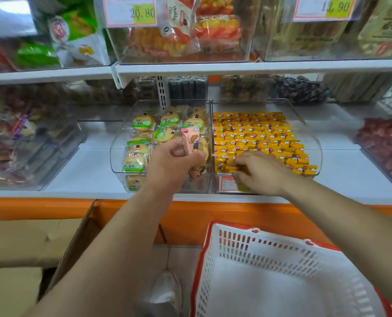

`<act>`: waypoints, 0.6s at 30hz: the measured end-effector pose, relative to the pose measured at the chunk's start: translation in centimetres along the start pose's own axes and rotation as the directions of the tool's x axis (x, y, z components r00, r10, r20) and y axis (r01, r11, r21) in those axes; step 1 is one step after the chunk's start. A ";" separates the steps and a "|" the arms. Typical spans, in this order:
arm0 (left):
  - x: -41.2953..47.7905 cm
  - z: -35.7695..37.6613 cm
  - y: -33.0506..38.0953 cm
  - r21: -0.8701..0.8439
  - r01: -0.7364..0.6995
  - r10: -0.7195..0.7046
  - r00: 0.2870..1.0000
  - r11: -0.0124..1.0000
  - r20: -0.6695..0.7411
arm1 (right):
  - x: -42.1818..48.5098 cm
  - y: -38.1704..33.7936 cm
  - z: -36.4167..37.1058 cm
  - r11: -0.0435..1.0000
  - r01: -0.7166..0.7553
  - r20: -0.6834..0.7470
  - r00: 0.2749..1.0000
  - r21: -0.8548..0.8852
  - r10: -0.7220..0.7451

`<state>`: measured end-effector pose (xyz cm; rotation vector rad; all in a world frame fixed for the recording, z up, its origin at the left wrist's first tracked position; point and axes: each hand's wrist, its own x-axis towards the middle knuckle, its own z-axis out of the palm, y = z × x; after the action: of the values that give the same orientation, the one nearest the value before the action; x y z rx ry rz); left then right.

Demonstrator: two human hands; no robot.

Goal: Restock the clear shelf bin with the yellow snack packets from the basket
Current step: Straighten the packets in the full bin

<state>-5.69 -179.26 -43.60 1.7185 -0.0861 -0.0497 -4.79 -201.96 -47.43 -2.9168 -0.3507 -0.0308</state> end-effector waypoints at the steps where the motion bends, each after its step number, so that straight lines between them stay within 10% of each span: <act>1: 0.0 0.0 0.0 -0.004 0.006 -0.006 1.000 1.000 0.001 | -0.2 0.0 0.1 1.000 0.001 0.002 1.000 0.012 -0.001; 8: -0.3 1.2 -0.4 0.003 0.053 -0.054 0.993 0.999 0.101 | -1.9 -0.7 -0.8 0.984 -0.027 -0.185 0.981 0.178 0.061; 13: -0.7 2.9 0.0 0.095 -0.024 0.000 0.969 0.995 0.245 | -2.7 -2.3 -3.3 0.638 0.052 -0.195 0.968 0.769 0.156; 18: -1.0 4.4 0.3 0.076 -0.029 0.007 0.960 0.997 0.281 | -3.0 -2.0 -4.0 0.672 0.069 -0.200 0.973 0.738 0.120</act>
<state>-7.02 -183.60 -43.98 1.7806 -0.3179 -0.2810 -8.20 -201.59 -43.29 -2.0619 -0.2077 -0.1805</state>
